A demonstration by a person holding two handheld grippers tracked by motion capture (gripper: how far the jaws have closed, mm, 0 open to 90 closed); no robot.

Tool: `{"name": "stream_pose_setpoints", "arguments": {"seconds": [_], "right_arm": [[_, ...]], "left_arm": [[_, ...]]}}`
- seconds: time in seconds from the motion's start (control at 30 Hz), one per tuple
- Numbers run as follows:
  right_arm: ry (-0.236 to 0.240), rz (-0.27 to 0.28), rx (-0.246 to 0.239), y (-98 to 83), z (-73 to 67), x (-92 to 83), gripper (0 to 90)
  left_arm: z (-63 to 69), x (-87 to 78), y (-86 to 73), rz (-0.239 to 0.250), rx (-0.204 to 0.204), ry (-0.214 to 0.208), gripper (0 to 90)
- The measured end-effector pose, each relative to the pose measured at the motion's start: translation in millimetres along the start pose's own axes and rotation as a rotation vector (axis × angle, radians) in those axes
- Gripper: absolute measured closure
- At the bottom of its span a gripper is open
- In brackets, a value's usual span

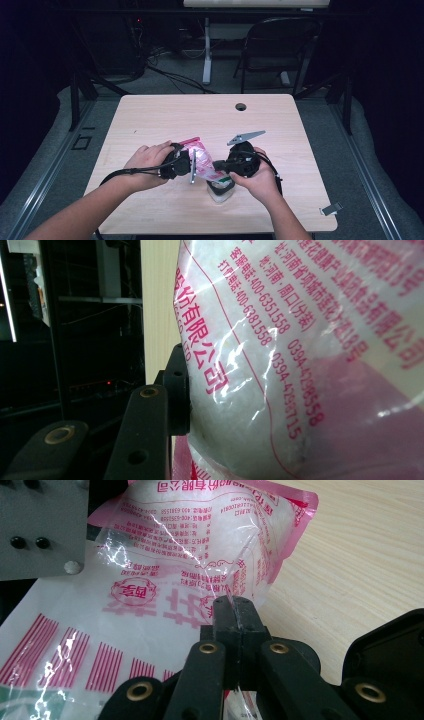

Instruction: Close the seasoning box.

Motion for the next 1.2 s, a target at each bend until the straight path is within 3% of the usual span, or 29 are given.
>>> {"name": "stream_pose_setpoints", "arguments": {"seconds": [0.63, 0.7, 1.2], "right_arm": [[-0.003, 0.004, 0.002, 0.0, 0.9, 2.4, 90.0], [-0.002, 0.005, 0.002, 0.1, 0.8, 2.2, 90.0], [-0.011, 0.005, -0.004, 1.6, 1.1, 4.4, 90.0]], "left_arm": [[0.3, -1.2, 1.9, -0.026, 0.012, 0.022, 61.7], [-1.1, -2.5, 0.7, -0.049, 0.037, 0.026, 61.7], [-3.2, -4.7, 1.9, -0.086, 0.071, 0.077, 62.2]]}}
Point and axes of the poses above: each handheld gripper's, and its own axes: x roughly forward along the jaws, y roughly out of its top, z roughly to its right, the point moved 8 cm from there along x, roughly forward along the jaws, and after that the axes turned 14 degrees about -z, right-handed, at the moved point
